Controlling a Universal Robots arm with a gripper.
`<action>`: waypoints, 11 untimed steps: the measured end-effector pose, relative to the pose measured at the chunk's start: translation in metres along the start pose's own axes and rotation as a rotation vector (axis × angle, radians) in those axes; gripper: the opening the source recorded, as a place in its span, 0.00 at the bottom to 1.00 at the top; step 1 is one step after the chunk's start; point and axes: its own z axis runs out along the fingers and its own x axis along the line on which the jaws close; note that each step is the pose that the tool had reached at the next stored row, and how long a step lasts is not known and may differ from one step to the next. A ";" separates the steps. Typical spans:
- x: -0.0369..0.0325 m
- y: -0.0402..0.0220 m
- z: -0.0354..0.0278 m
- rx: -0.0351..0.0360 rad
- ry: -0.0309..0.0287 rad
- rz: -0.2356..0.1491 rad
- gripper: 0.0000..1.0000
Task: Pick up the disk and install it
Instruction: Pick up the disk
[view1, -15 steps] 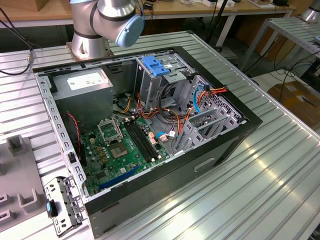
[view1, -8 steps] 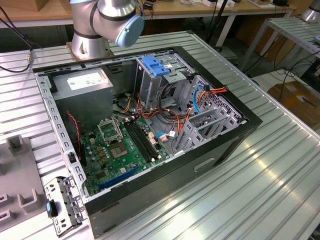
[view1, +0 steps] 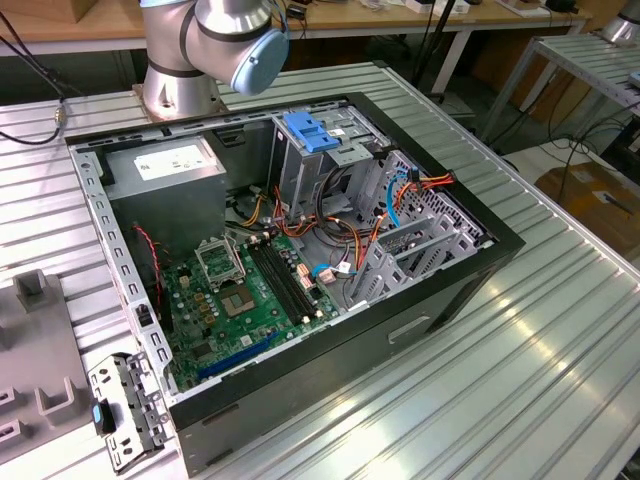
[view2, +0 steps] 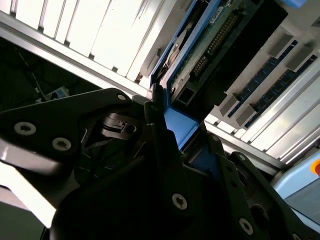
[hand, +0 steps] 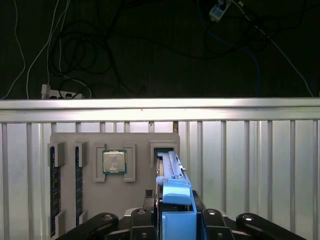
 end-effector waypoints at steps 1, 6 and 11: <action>0.0000 0.0000 -0.0010 0.0003 -0.0002 0.000 0.37; -0.0001 0.0000 -0.0062 0.0003 -0.0002 0.000 0.37; -0.0001 -0.0001 -0.0090 0.0005 -0.0003 0.000 0.37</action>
